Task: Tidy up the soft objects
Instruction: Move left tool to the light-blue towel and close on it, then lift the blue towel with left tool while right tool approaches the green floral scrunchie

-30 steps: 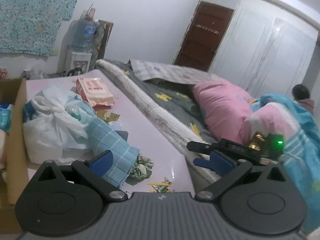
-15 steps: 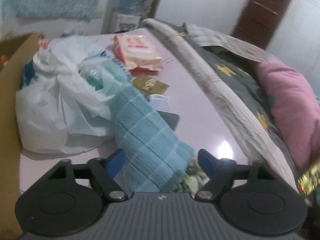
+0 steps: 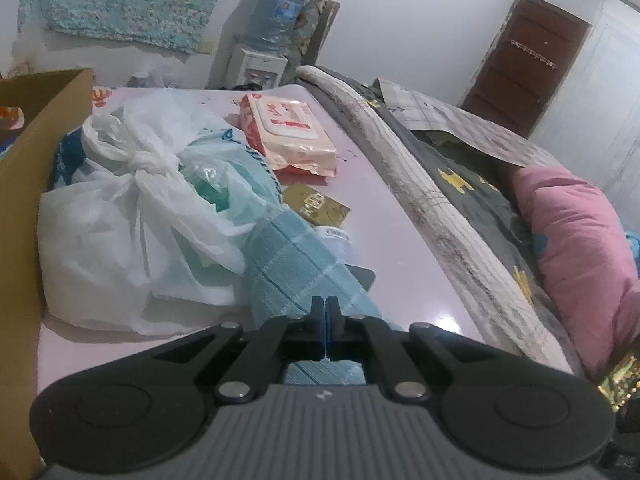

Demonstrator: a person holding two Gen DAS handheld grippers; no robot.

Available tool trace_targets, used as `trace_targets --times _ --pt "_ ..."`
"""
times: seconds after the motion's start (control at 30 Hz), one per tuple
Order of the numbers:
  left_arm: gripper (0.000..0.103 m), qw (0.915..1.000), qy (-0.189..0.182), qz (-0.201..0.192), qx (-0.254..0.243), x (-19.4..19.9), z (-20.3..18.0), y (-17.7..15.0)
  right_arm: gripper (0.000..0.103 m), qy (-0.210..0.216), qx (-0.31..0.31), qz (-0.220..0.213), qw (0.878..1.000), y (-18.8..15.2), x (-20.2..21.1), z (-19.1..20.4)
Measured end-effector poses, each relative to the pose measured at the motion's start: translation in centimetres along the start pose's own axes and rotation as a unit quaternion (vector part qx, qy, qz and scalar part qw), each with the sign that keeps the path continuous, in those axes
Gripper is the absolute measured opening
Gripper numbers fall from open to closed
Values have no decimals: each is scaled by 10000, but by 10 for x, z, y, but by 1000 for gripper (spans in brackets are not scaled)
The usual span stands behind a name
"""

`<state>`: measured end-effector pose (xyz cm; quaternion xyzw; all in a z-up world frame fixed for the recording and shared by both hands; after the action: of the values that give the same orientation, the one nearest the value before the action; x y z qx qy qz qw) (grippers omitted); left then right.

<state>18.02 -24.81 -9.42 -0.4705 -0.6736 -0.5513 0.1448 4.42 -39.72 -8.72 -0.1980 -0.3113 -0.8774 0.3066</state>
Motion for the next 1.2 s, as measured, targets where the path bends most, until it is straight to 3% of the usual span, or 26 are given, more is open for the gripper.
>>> trace_targets --times 0.03,0.07,0.1,0.17,0.27,0.33,0.4,0.43,0.5,0.57,0.87,0.97,1.1,1.17,1.2 --pt "9 9999 -69 75 47 -1 0 0 85 8 7 5 10000 0 0 1" --pt "31 9997 -93 152 141 -4 1 0 85 15 19 10 10000 0 0 1" --pt "64 9995 -48 194 242 -6 2 0 85 23 33 11 10000 -1 0 2" --pt "93 9992 196 164 301 -12 4 2 85 34 57 15 10000 -1 1 3" --pt "93 9991 272 309 41 -26 0 3 85 26 24 20 10000 -1 1 1" --pt "87 9983 315 482 55 -38 0 3 85 20 -32 34 10000 -1 0 -2" --pt "63 9977 338 570 133 -48 2 5 85 24 -72 52 10000 -1 -1 -4" --pt "56 9976 329 572 208 -51 3 6 85 20 -74 58 10000 -2 -1 -5" --pt "27 9977 208 552 348 -53 6 7 85 7 -70 61 10000 -2 -2 -5" --pt "17 9979 185 495 374 -52 9 7 85 5 -89 66 9999 -2 -2 -7" --pt "14 9992 -79 -105 379 3 9 18 85 22 -103 83 9999 -2 -3 -8" --pt "14 9971 -529 -241 483 29 3 22 85 31 -108 49 9999 -2 -1 -8" --pt "14 9879 -1324 -52 806 48 -1 15 85 58 -142 25 9999 -2 2 -8" --pt "14 9860 -1385 140 916 46 3 5 85 70 -149 23 9999 -2 2 -8" --pt "14 9882 -1218 231 902 42 7 -2 85 71 -150 25 9999 -3 2 -8"
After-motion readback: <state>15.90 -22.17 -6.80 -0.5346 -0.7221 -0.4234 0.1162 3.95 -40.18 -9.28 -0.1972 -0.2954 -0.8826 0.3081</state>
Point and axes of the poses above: each gripper's, at about its wrist camera, not at the fingertips, and x roughly against the way its jaws point, z to its left, y to its top, the point moved 8 cm from there along -x, roughly the way its jaws point, and after that the axes turned 3 degrees about z, right-handed, at the moved point
